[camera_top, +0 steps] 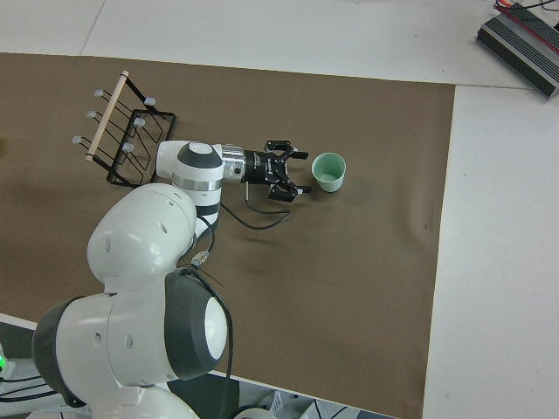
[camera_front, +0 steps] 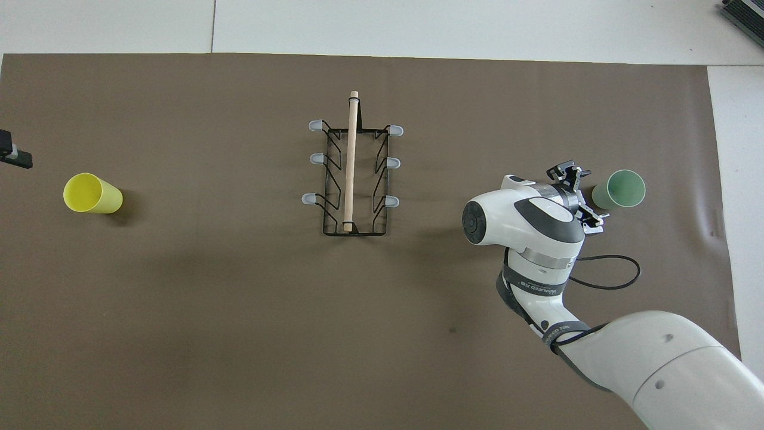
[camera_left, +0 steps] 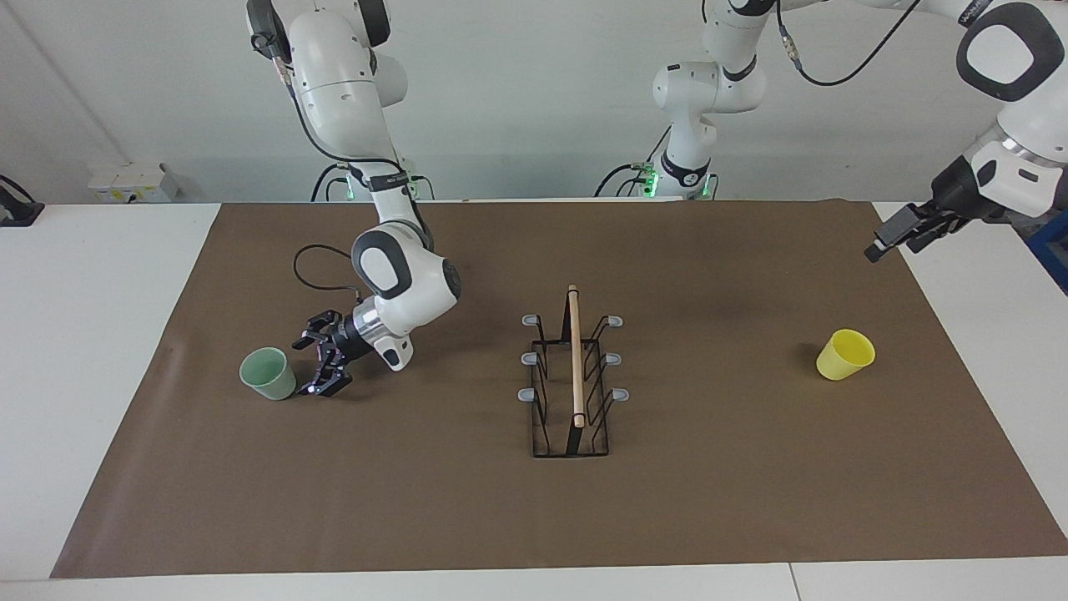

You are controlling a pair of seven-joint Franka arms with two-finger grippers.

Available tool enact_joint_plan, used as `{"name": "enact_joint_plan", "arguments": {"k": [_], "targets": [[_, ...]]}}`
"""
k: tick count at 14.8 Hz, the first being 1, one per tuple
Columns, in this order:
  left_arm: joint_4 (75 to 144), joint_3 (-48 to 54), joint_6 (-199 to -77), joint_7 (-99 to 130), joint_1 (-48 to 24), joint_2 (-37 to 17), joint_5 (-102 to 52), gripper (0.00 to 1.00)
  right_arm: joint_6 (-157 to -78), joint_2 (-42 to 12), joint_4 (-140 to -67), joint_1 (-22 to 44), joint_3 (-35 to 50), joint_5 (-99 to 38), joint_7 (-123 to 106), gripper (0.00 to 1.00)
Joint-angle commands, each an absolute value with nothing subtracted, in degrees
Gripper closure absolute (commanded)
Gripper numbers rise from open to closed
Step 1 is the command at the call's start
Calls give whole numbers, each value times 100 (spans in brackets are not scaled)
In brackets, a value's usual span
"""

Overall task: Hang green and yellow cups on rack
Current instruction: 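Reach the right gripper to the pale green cup and grasp it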

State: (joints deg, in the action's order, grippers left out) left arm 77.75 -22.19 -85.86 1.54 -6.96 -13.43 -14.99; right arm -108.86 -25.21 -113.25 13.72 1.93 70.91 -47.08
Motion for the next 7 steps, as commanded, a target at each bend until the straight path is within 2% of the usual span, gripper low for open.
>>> {"name": "enact_joint_plan", "arguments": {"k": [1, 7], "targets": [[6980, -2688, -8288, 263, -800, -2091, -1749, 0, -11012, -2426, -11592, 1160, 237, 7434, -4221, 0], [6935, -3472, -8779, 1685, -730, -2627, -2786, 0, -11206, -2461, -11751, 862, 237, 7971, -3815, 0]]}}
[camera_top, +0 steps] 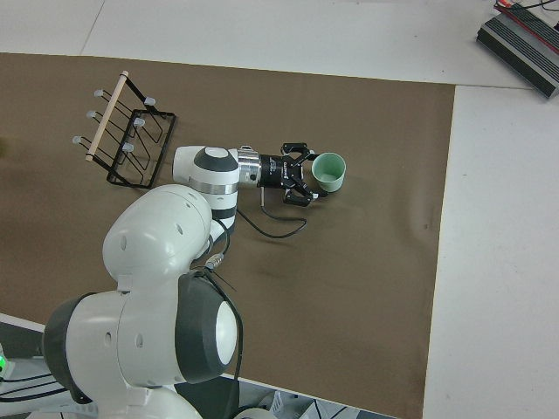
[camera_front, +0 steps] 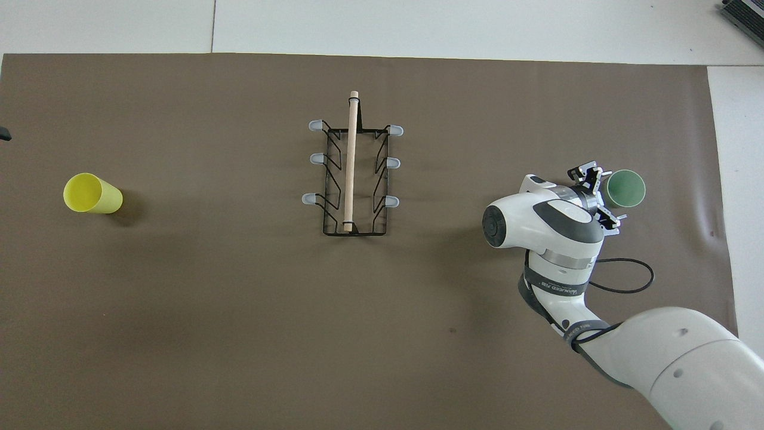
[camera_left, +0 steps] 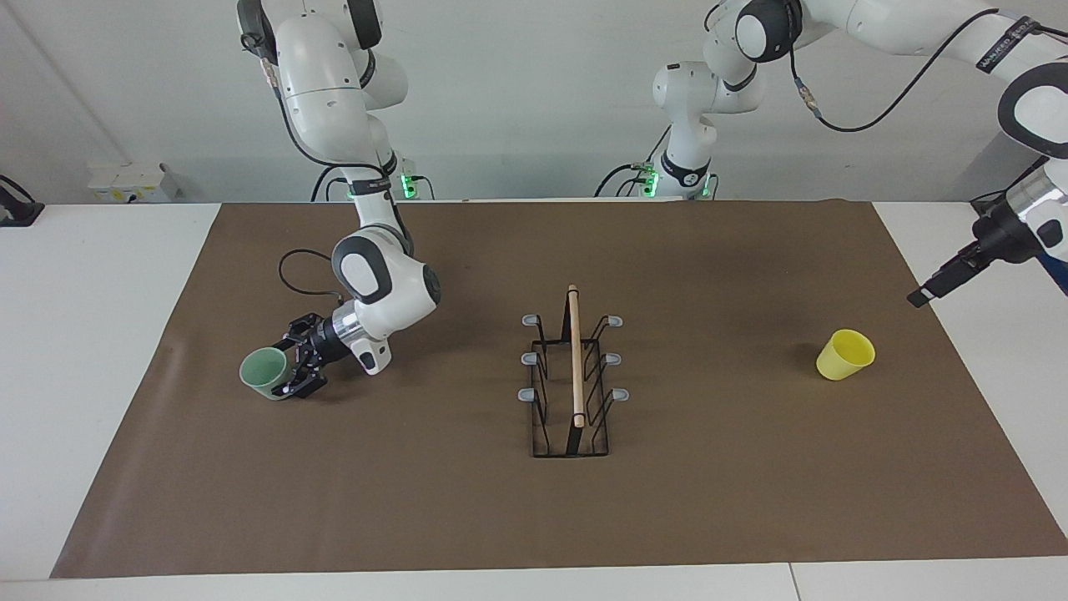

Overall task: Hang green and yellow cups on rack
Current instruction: 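Reach the right gripper to the pale green cup and grasp it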

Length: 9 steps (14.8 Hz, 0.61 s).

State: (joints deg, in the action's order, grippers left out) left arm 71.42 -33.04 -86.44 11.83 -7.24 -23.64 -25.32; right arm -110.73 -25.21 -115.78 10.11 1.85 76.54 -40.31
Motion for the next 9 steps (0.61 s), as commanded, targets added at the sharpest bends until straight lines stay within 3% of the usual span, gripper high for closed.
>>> {"name": "enact_joint_plan", "arguments": {"k": [1, 5, 6, 7, 8, 9], "targets": [[6935, -3480, -8841, 1931, -642, -2811, -2847, 0, -11215, -2478, -11760, 861, 237, 8041, -3719, 0], [6908, -3244, -8833, 2441, 420, -3356, -3866, 0, -11364, -2505, -11760, 765, 237, 8156, -3700, 5], [6900, -3087, -8850, 2530, 578, -3427, -3876, 0, -11364, -2505, -11760, 765, 237, 8165, -3700, 22], [6899, -2946, -8859, 2723, 754, -3463, -3972, 0, -11390, -2505, -11768, 765, 237, 8165, -3700, 49], [6908, -2718, -8781, 2768, 1017, -3463, -4181, 0, -11408, -2496, -11795, 773, 237, 8174, -3691, 99], [6917, -2420, -8685, 2821, 1350, -3472, -4358, 0, -11400, -2496, -11804, 773, 237, 8174, -3630, 100]]}}
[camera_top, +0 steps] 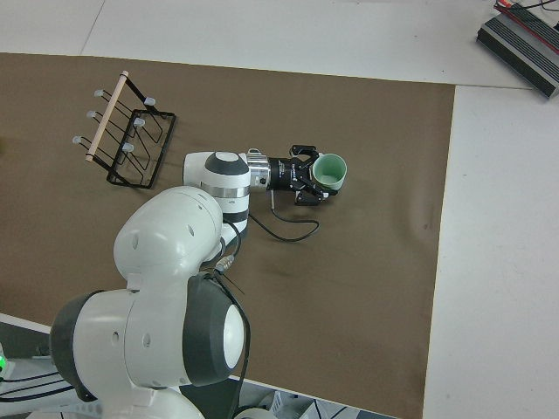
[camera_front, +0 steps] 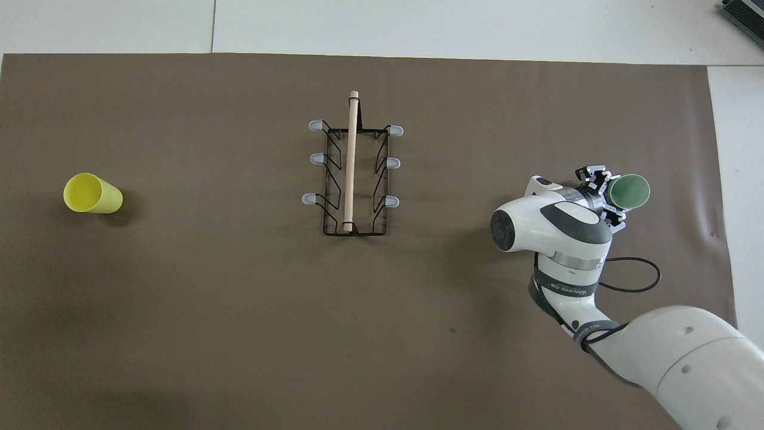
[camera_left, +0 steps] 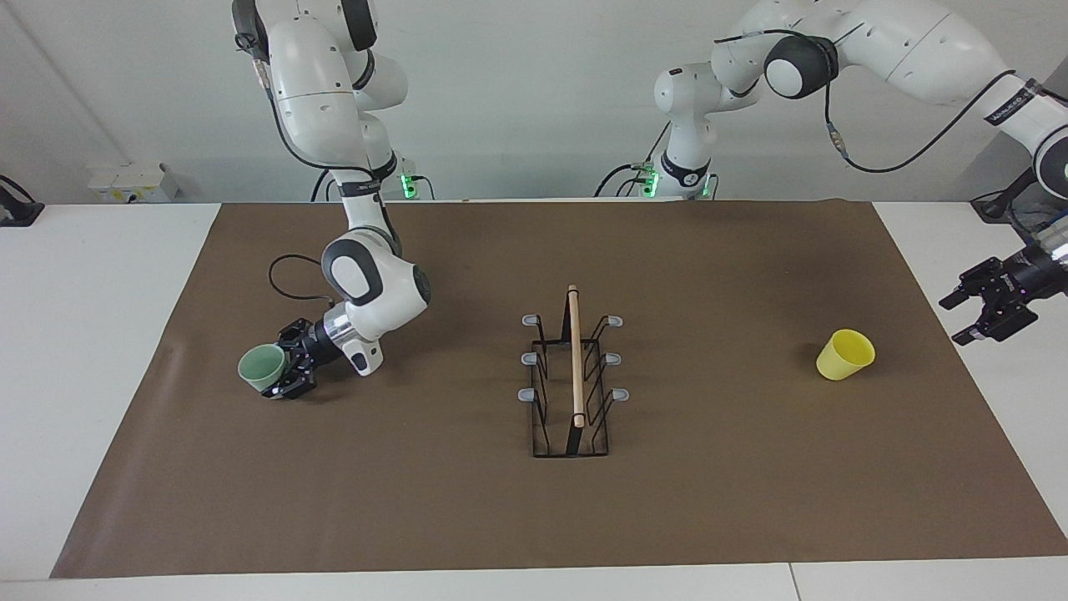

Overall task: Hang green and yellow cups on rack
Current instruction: 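Reach the right gripper to the pale green cup and grasp it, then lift the green cup with the right gripper while the left gripper grasps the yellow cup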

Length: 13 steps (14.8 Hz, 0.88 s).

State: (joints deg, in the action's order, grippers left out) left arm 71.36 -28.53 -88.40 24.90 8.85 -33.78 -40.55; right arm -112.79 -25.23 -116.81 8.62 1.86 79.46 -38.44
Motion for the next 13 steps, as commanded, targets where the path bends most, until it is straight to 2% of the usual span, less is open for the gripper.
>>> {"name": "enact_joint_plan", "arguments": {"k": [1, 4, 6, 11, 13], "targets": [[6917, -2156, -8675, 3039, 1571, -3524, -4446, 0, -11373, -2496, -11804, 782, 237, 8165, -3482, 100], [7057, -1925, -8840, 3559, 1810, -3656, -4648, 0, -11346, -2461, -11646, 791, 255, 8034, -3428, 100], [7128, -1785, -8982, 3691, 1977, -3762, -4781, 0, -11347, -2382, -11392, 826, 264, 7430, -3515, 100], [7786, -1494, -9131, 4409, 2118, -3534, -4799, 0, -11592, -1505, -11207, 590, 272, 5358, -4576, 100], [8425, -1468, -9498, 4474, 2013, -3306, -4808, 0, -11619, -1214, -11049, 501, 272, 4164, -5025, 100]]}}
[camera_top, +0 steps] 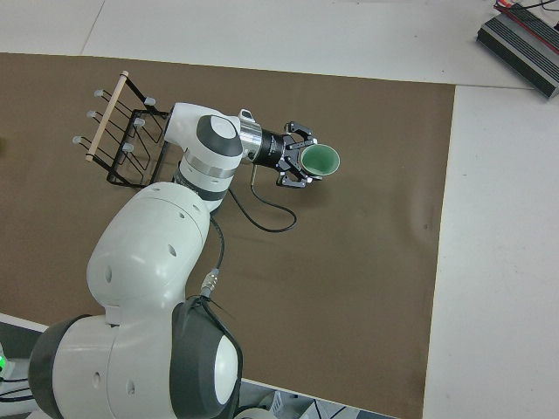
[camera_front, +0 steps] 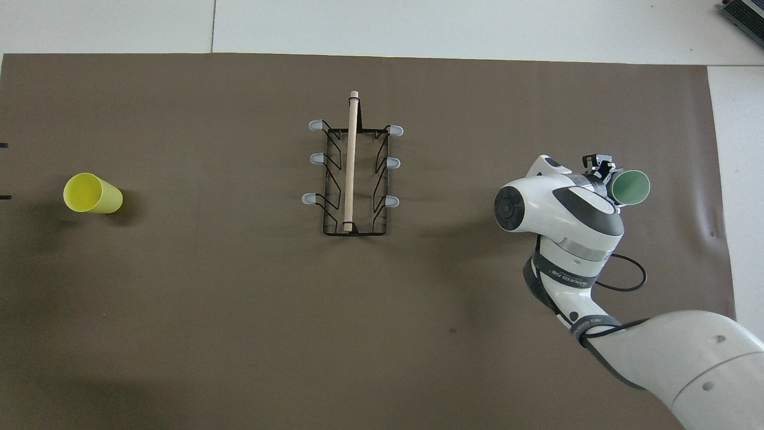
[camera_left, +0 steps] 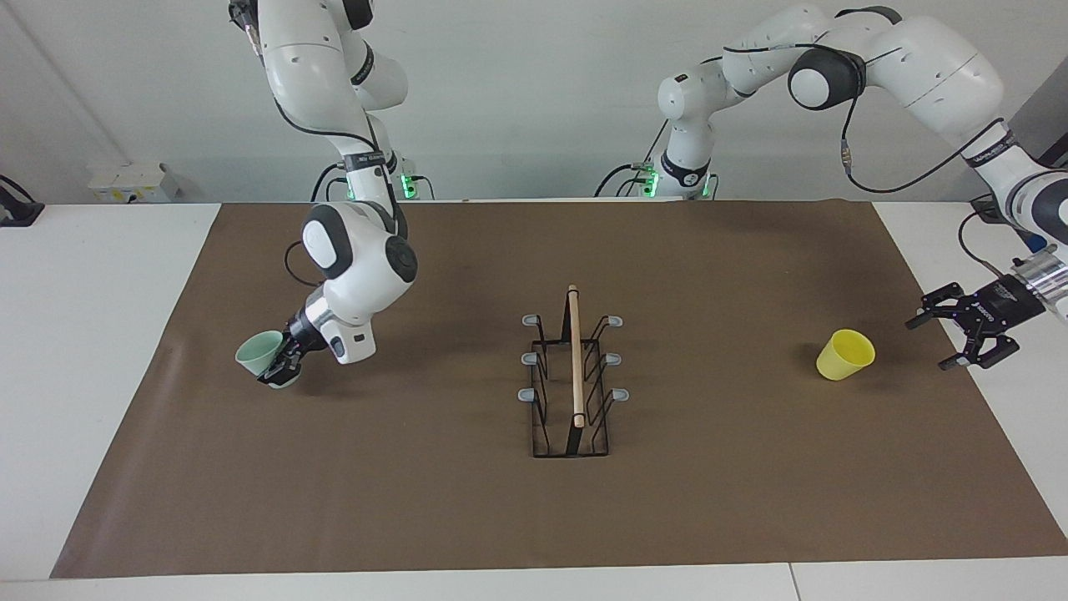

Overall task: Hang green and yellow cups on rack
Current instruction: 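Lift the green cup with the right gripper while the left gripper grasps the yellow cup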

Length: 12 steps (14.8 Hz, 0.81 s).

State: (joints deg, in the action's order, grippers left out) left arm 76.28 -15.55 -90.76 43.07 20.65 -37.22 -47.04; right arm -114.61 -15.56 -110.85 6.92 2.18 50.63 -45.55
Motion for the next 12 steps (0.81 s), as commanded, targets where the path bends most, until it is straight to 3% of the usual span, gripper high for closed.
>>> {"name": "enact_joint_plan", "arguments": {"k": [1, 4, 6, 12], "targets": [[8803, -1389, -9805, 4474, 2021, -3165, -4816, 0, -11619, -1143, -10961, 492, 272, 3635, -5149, 100], [9727, -1178, -10414, 4561, 2161, -2822, -4965, 0, -11610, -854, -10881, 457, 272, 2238, -5116, 100], [9948, -1091, -10441, 4640, 2162, -2751, -5089, 0, -11637, -669, -10881, 352, 264, 1035, -5089, 100], [11117, -1029, -11108, 4772, 2162, -2374, -5949, 0, -12830, -510, -11065, 237, 264, -1965, -5089, 100]]}}
